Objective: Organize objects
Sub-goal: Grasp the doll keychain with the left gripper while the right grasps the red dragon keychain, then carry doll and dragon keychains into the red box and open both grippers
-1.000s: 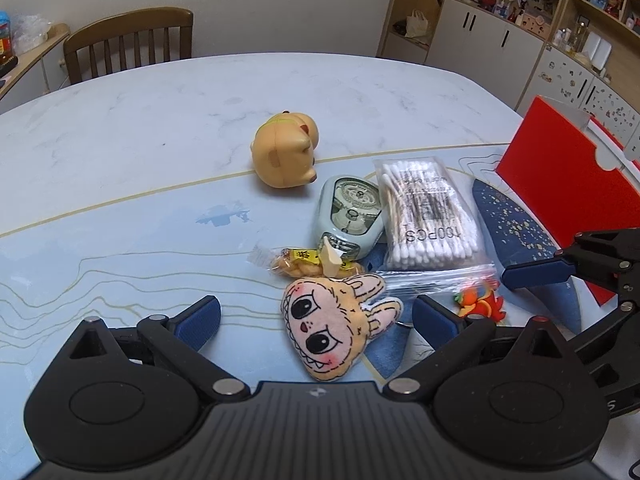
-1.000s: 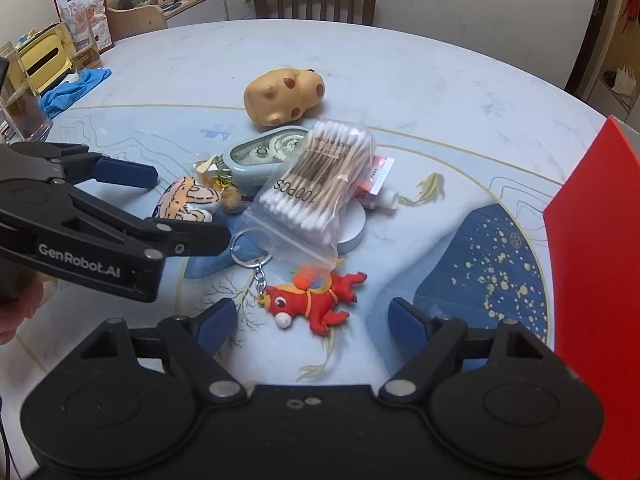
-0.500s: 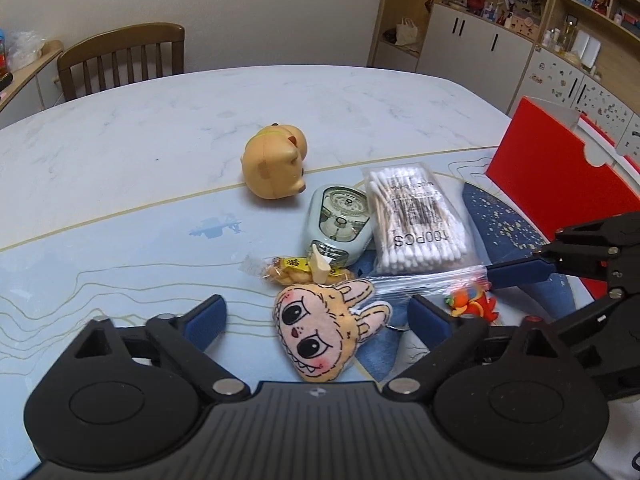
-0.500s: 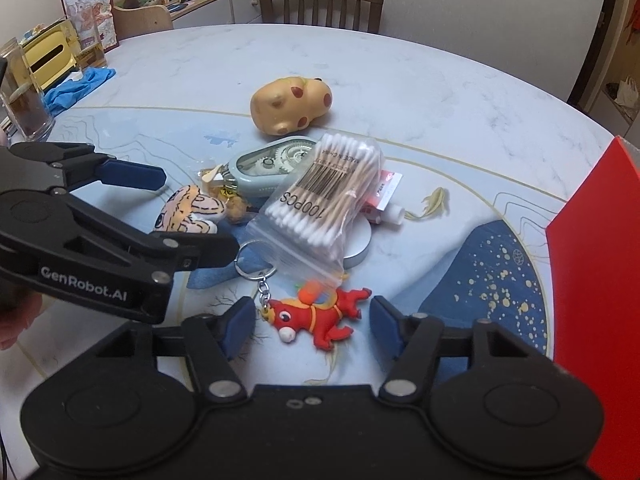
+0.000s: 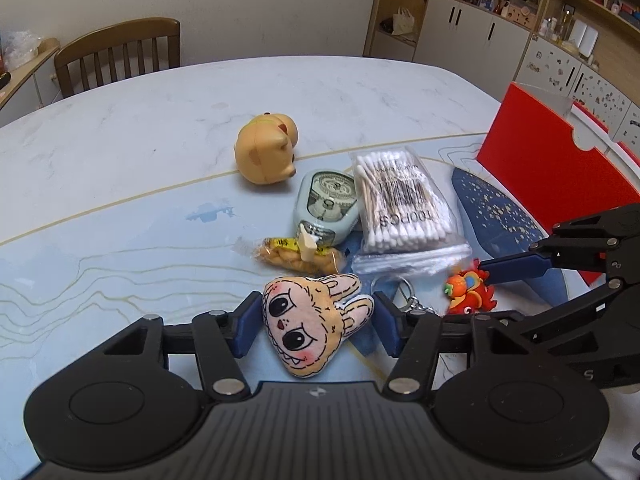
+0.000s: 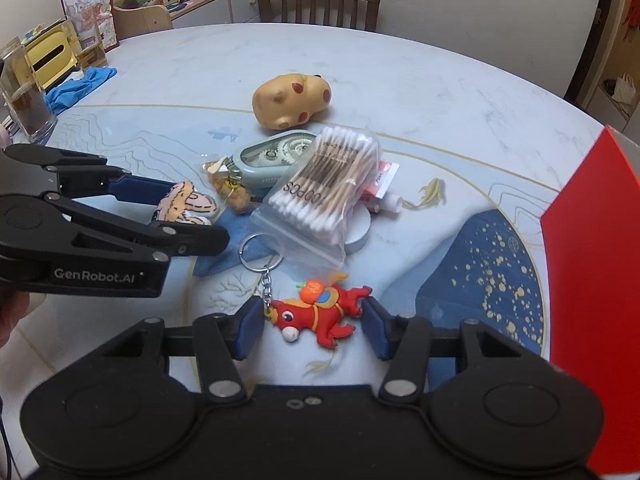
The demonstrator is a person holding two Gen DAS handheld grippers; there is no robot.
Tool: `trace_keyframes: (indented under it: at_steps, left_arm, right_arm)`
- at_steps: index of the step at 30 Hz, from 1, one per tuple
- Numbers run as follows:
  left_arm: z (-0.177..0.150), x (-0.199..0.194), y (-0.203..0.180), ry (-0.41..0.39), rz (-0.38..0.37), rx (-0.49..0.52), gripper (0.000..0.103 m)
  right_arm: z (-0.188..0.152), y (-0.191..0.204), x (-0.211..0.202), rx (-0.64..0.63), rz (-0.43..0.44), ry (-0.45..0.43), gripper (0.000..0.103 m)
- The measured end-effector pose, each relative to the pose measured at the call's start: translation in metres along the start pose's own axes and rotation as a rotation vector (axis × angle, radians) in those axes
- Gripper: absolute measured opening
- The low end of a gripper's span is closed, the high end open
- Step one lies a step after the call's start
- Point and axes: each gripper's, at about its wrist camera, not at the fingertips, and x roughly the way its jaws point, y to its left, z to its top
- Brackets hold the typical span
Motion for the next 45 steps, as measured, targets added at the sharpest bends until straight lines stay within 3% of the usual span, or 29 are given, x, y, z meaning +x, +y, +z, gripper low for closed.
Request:
trace_keyframes:
  at_steps: [11,28,37,45]
  left_arm:
    - [-0.007,-0.025,-0.013,0.045,0.003,0.008,0.057]
    - [0.017,-0.082,-0.083,-0.013,-0.075,0.101,0.057]
    - [0.037,-0.095,-0.124,-0.039,-0.110,0.148,0.057]
    - [0.059,-0.097,-0.162,-0.069,-0.137,0.200,0.057]
  right_arm:
    - [-0.016,-0.008,-0.036,0.064,0.049,-0.003,0.053]
    - [-0.018,-0.033,-0.124,0.060,0.086,-0.116,0.053]
    - [-0.016,-0.078,-0.167,0.082,0.089,-0.172,0.053]
    - [-0.019,-0.127,-0.198,0.095,0.021,-0.235,0.053]
